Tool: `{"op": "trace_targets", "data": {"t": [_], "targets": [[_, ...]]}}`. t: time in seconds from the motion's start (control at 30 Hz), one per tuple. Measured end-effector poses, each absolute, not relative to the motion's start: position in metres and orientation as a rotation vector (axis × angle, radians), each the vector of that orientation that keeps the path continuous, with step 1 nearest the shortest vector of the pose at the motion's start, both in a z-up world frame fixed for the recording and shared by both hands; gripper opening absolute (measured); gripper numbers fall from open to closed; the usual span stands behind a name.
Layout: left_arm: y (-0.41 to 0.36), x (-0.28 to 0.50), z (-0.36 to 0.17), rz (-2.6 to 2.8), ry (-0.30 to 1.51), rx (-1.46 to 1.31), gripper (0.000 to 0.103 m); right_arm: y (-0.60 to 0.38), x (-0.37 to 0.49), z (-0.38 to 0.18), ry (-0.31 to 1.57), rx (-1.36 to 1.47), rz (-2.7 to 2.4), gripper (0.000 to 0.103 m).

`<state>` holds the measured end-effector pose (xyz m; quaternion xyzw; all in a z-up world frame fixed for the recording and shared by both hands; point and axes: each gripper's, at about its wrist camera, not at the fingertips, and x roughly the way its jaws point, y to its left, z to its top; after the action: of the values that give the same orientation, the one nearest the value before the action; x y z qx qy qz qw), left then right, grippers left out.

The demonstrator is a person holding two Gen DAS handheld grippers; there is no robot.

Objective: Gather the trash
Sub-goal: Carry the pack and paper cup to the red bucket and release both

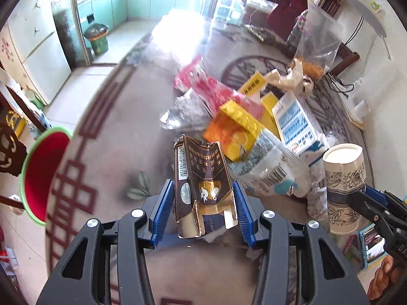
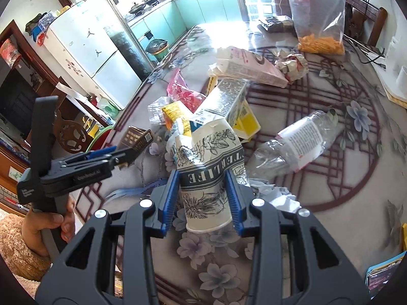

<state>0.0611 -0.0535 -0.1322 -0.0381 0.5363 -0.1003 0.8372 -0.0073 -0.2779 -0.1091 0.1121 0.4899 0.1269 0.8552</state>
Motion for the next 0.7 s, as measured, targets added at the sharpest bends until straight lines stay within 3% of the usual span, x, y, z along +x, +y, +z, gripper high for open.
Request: {"op": "trace_targets", "data": {"t": [0.7], "targets": [[0.018, 0.059, -0.096, -0.18, 0.995, -0.035, 0.045, -0.233, 0.009, -0.101, 1.009, 0.248, 0.259, 0.036]]}}
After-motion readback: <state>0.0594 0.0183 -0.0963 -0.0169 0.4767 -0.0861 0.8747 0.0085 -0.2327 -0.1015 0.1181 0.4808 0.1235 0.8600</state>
